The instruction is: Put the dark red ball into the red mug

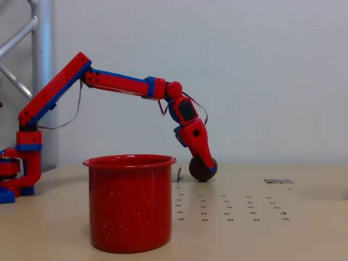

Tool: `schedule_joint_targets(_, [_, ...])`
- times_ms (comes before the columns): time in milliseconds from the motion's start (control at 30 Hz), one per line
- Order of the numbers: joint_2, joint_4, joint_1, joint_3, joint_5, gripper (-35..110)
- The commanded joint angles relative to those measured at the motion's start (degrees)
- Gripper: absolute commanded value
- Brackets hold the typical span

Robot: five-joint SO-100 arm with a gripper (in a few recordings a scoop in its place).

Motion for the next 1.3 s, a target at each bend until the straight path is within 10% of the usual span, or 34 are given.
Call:
schedule_joint_targets(0, [10.9,2.72,0.18,-6.59,2.29,27])
schedule_joint_targets(667, [32.34,37.0,4.75,-13.89,20.39,27])
schedule_joint_targets(1267, [50.71,36.74,32.08,7.38,12.83,27])
